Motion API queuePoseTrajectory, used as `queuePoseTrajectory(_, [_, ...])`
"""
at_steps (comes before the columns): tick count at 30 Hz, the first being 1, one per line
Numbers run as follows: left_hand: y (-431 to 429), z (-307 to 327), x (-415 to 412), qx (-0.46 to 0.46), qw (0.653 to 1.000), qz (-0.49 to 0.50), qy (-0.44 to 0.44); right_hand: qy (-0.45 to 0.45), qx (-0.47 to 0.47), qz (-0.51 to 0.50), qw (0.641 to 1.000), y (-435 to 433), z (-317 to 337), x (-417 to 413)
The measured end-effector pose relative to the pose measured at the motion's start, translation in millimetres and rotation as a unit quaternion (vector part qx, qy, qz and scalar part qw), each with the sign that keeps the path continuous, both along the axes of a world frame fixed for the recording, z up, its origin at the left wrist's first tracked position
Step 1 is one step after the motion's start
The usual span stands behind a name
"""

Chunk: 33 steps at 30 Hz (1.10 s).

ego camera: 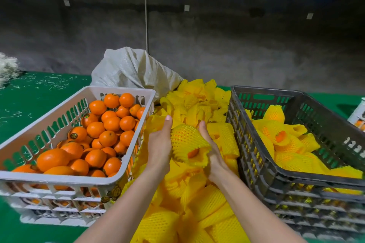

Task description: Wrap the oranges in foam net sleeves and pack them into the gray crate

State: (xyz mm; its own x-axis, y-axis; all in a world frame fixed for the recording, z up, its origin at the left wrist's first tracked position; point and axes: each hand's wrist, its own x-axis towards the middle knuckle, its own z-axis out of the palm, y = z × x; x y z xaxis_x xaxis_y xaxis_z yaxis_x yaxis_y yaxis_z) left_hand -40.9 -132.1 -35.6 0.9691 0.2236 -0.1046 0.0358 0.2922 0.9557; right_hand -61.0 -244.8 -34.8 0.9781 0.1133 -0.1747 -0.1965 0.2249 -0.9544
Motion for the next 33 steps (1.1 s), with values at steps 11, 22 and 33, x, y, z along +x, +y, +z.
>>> queuePoseTrajectory(11, [-4, -5, 14, 0.128, 0.98, 0.132, -0.07, 0.037, 0.023, -0.02, 0.999, 4, -7, 2])
queuePoseTrajectory(22, [-6, 2, 13, 0.063, 0.995, 0.0, -0.074, 0.042, 0.226, -0.043, 0.972, -3, 5, 5])
queuePoseTrajectory(33, [-3, 7, 4, 0.0, 0.978, -0.19, 0.087, -0.078, 0.164, -0.057, 0.982, -12, 3, 11])
